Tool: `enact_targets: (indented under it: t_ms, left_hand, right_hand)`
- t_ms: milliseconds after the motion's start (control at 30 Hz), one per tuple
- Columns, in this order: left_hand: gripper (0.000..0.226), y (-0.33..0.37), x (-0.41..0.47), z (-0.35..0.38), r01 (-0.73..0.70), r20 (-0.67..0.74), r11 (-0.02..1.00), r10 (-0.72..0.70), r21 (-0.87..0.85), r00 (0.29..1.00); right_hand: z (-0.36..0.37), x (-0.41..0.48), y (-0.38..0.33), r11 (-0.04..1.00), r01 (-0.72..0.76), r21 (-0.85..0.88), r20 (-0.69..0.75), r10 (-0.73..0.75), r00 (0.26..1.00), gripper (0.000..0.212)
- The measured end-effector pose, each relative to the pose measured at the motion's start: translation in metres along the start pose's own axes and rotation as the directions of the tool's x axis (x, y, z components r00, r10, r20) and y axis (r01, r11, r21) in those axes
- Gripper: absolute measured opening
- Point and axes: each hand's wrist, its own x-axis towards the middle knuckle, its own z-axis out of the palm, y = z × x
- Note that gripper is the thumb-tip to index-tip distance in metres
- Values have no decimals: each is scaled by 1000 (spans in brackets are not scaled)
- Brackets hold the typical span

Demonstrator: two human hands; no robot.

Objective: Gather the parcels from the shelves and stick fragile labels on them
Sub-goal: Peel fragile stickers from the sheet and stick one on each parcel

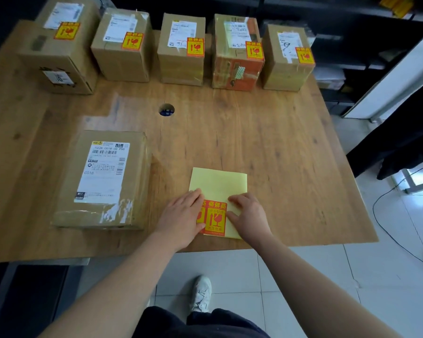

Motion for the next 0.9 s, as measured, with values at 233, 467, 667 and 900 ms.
enact_targets:
  t_ms: [233, 467, 667, 900]
  left_hand:
    - [78, 0, 1, 1, 2, 2, 1000, -2, -2, 1000]
    - [78, -1, 0, 1, 1, 7, 1000, -1, -3, 1000]
    - [76, -1, -1, 1, -10, 0, 1000, 10, -10, 1000]
    - [76, -2, -1, 1, -10, -1, 1000, 10, -3, 1000]
  right_hand:
    - [2, 2, 1, 1000, -9, 9, -20, 9, 1000, 20]
    - [9, 7, -8, 993, -100, -69, -101, 93, 991, 20]
    - [8, 9, -10, 990, -101, -103, -136, 87, 987, 20]
    - [6, 10, -12, 986, -76, -147, -89, 63, 994, 22]
